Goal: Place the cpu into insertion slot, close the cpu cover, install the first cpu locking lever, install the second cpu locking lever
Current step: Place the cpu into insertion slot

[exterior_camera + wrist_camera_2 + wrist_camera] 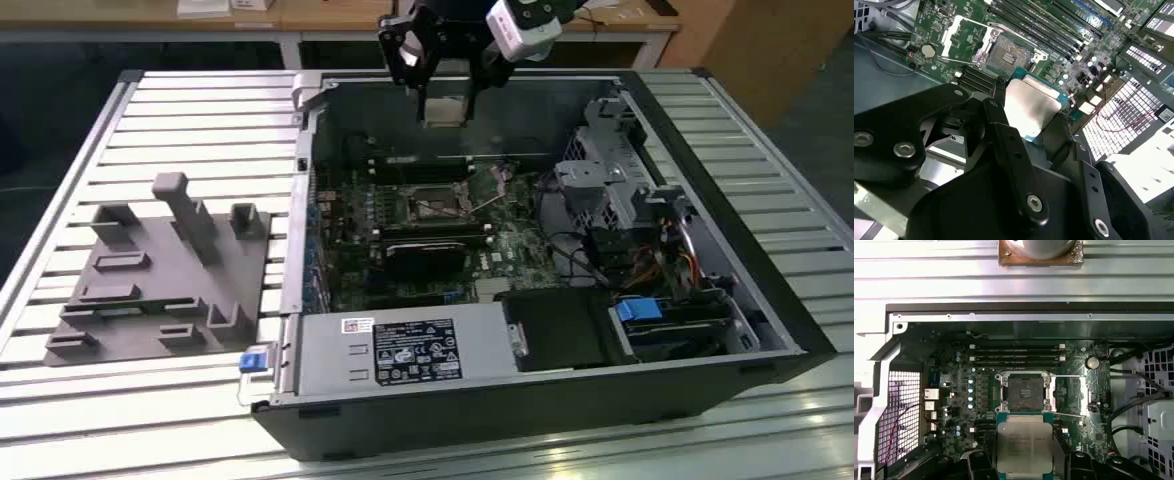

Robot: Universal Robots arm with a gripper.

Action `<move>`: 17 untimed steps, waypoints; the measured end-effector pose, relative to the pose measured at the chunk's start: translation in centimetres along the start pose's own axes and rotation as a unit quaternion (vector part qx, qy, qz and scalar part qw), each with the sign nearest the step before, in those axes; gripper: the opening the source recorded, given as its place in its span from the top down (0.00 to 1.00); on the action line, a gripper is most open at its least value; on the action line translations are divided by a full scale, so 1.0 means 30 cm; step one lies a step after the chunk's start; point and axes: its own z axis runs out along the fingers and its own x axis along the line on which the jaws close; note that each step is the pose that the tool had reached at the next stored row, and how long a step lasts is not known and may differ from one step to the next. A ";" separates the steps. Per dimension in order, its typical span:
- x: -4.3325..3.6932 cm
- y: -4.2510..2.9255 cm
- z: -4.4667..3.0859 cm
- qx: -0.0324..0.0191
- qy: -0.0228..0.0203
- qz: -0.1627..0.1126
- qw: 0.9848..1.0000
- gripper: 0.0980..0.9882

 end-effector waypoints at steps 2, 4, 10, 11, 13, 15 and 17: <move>0.000 0.000 0.000 0.000 0.000 0.000 1.000 0.51; 0.000 0.000 0.000 0.000 0.000 0.000 1.000 0.51; 0.000 0.000 0.000 0.000 -0.001 0.010 1.000 0.51; 0.000 0.000 0.000 0.000 -0.001 0.014 1.000 0.51; 0.000 0.000 0.001 0.000 -0.002 0.023 1.000 0.51; 0.000 0.000 0.001 -0.001 -0.003 0.036 0.999 0.51; 0.000 0.000 0.002 -0.001 -0.004 0.050 0.999 0.51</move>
